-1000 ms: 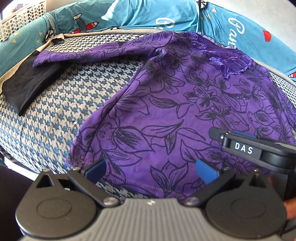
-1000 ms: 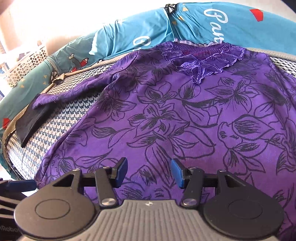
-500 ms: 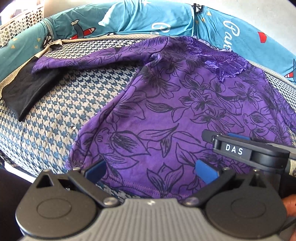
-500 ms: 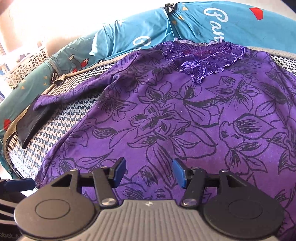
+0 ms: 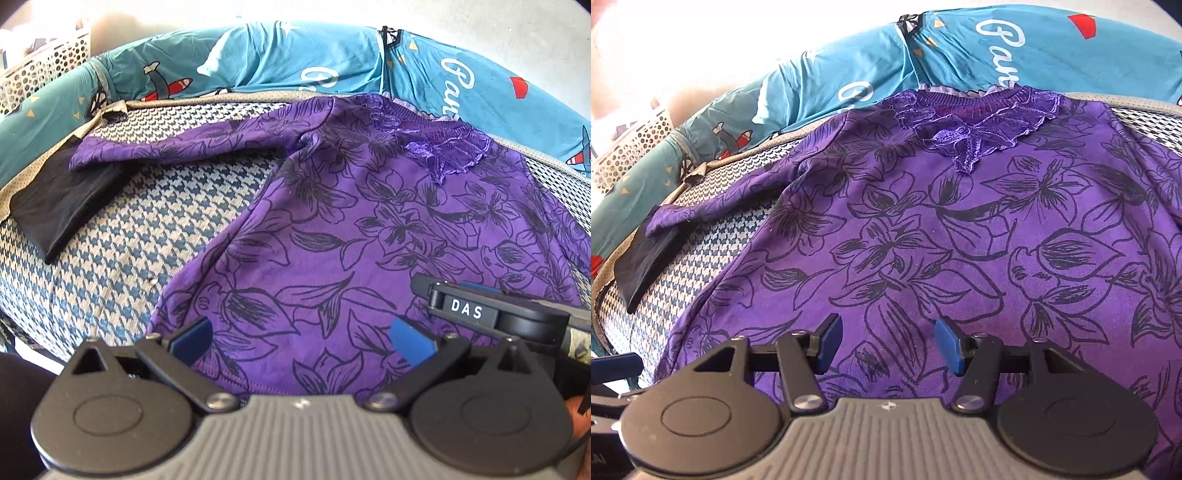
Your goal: Fold clothes
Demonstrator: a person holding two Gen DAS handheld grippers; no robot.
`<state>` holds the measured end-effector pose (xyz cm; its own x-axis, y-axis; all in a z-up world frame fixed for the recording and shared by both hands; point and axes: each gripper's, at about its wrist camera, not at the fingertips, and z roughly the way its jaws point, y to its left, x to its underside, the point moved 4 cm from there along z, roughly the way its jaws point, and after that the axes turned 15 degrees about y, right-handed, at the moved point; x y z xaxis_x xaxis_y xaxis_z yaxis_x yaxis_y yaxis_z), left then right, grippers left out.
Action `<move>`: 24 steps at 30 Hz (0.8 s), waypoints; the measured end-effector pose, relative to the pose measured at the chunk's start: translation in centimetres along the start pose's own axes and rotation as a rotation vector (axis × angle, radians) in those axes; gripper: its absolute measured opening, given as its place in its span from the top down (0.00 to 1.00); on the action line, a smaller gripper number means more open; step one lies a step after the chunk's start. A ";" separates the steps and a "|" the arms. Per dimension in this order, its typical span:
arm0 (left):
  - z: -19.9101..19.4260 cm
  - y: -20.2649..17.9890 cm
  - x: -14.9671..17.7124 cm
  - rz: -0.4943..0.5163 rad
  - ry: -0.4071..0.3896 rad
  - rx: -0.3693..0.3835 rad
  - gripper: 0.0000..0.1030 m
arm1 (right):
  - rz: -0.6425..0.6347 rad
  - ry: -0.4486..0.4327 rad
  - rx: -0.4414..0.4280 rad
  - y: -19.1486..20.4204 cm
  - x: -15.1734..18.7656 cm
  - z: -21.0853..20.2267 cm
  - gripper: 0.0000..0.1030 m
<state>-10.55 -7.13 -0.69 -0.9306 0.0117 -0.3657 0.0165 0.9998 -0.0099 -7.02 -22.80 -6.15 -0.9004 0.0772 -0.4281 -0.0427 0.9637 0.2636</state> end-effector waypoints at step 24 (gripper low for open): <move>-1.0 0.1 -1.7 0.009 -0.053 0.029 0.00 | 0.019 -0.015 -0.001 0.0 -0.4 0.0 0.46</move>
<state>-9.30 -7.03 0.87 -0.9097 0.0190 -0.4149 0.0360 0.9988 -0.0331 -6.62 -22.85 -6.00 -0.8947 0.0989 -0.4356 -0.0264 0.9618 0.2726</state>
